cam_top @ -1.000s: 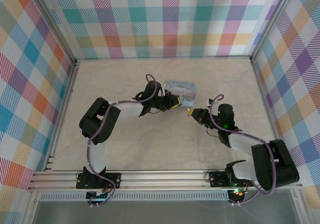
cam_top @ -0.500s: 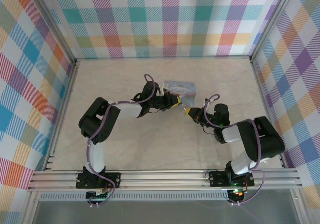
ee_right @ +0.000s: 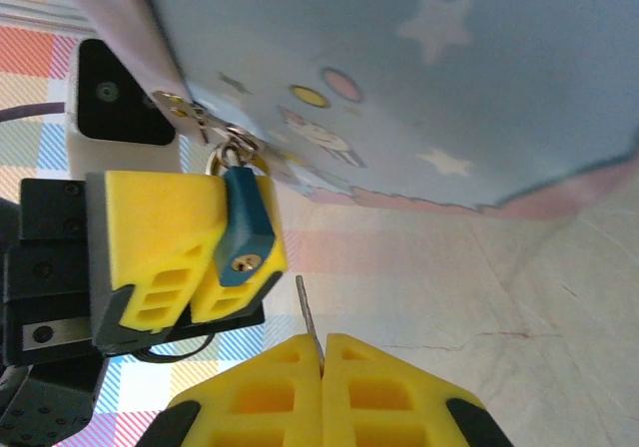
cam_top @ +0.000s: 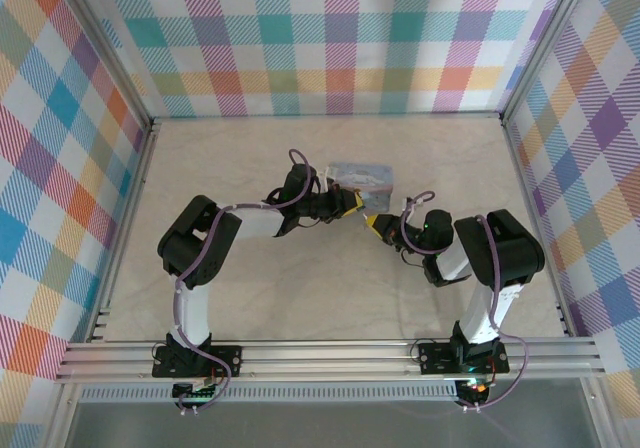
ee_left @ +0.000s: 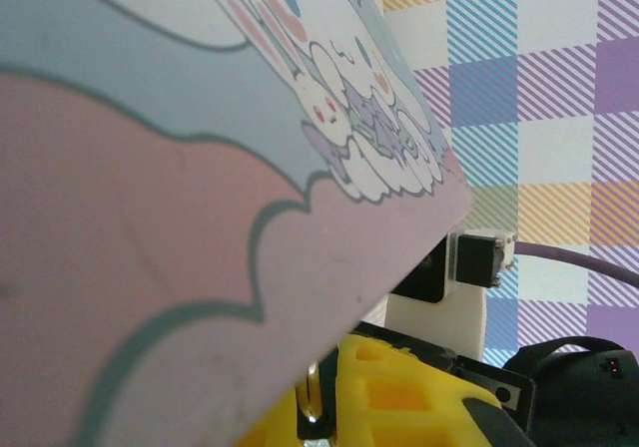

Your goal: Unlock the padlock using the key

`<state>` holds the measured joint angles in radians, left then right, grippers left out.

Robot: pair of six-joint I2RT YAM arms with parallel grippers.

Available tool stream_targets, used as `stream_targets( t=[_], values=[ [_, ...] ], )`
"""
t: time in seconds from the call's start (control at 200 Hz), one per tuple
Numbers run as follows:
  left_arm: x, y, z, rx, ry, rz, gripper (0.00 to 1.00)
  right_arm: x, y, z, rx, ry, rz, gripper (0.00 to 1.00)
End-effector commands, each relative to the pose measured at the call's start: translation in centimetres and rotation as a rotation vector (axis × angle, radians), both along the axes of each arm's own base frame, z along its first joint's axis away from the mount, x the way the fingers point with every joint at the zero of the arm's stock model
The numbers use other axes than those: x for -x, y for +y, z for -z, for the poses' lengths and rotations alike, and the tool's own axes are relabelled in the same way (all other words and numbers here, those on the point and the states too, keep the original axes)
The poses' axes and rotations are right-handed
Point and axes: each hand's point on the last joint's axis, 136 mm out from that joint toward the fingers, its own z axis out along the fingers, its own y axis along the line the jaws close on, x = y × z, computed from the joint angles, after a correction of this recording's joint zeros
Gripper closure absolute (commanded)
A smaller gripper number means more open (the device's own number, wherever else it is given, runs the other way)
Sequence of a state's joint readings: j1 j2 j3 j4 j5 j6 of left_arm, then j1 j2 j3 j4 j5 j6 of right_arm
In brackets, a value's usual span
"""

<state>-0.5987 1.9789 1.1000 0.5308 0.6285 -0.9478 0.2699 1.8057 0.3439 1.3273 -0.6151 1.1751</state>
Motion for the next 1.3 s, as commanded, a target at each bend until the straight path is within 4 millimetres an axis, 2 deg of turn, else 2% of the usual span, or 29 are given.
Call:
stream_targets(
  t=[0.0, 0.875, 1.295],
  values=[
    [-0.1, 0.0, -2.0, 0.06, -0.046, 0.018, 0.96, -0.4, 0.6, -2.4, -0.038, -0.093, -0.028, 1.0],
    [-0.1, 0.1, -1.4, 0.063, -0.037, 0.018, 0.96, 0.0, 0.9, -3.6, -0.045, -0.125, -0.039, 1.0],
    [0.5, -0.2, -1.9, 0.102, -0.034, 0.047, 0.97, -1.2, 1.2, -4.6, -0.065, -0.143, -0.035, 1.0]
  ],
)
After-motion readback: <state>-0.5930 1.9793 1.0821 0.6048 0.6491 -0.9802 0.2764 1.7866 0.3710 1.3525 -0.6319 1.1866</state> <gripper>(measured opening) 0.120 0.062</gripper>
